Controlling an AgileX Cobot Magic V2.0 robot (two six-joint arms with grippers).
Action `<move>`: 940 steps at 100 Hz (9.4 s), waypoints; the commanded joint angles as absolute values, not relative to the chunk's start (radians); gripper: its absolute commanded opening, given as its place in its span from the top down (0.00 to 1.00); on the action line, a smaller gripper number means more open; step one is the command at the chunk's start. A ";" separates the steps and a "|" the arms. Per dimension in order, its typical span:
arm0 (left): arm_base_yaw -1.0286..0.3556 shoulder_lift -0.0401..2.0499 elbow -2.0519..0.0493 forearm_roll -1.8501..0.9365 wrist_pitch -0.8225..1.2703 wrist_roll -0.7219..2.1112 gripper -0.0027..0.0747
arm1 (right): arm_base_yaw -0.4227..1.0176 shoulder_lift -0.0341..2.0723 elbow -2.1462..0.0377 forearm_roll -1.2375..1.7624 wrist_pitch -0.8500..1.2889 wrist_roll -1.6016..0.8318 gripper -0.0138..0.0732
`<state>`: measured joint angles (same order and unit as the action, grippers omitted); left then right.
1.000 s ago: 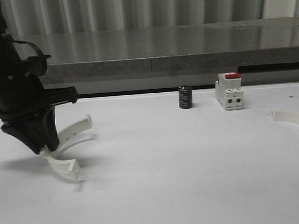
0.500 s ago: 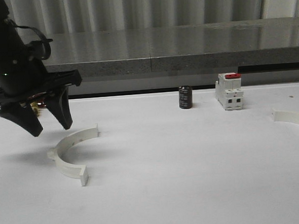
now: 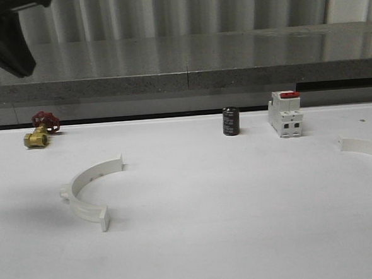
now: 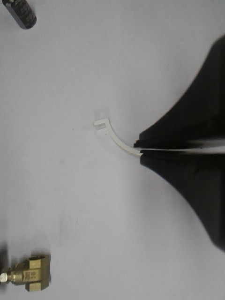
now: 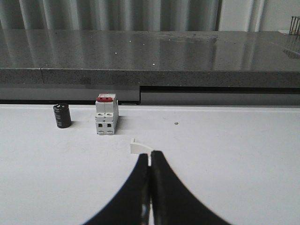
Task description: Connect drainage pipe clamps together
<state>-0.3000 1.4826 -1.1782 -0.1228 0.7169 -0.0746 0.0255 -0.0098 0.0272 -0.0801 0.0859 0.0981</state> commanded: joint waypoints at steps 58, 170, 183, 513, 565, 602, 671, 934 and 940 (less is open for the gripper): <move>-0.089 0.792 -0.793 -0.065 0.661 -0.079 0.99 | 0.024 -0.030 0.011 -0.083 0.000 0.094 0.92; -0.089 0.375 -0.590 -0.062 0.709 -0.078 0.99 | 0.024 0.485 -0.503 -0.107 0.589 0.094 0.91; -0.089 0.375 -0.590 -0.062 0.711 -0.078 0.99 | 0.024 0.635 -0.580 -0.106 0.669 0.094 0.77; -0.089 0.375 -0.590 -0.062 0.714 -0.078 0.99 | 0.584 1.988 -1.691 -0.085 1.081 0.687 0.89; -0.089 0.375 -0.590 -0.062 0.714 -0.078 0.99 | 0.687 2.153 -1.846 -0.074 1.053 0.740 0.89; -0.089 0.375 -0.590 -0.062 0.714 -0.078 0.99 | 0.700 2.221 -1.899 -0.040 1.032 0.788 0.89; -0.089 0.375 -0.590 -0.062 0.714 -0.078 0.99 | 0.705 2.143 -1.880 -0.074 1.049 0.744 0.33; -0.089 0.375 -0.590 -0.062 0.714 -0.078 0.99 | -0.061 0.081 -0.031 0.000 -0.044 0.015 0.92; -0.089 0.375 -0.590 -0.062 0.714 -0.078 0.99 | -0.061 0.035 0.005 0.000 -0.049 0.021 0.92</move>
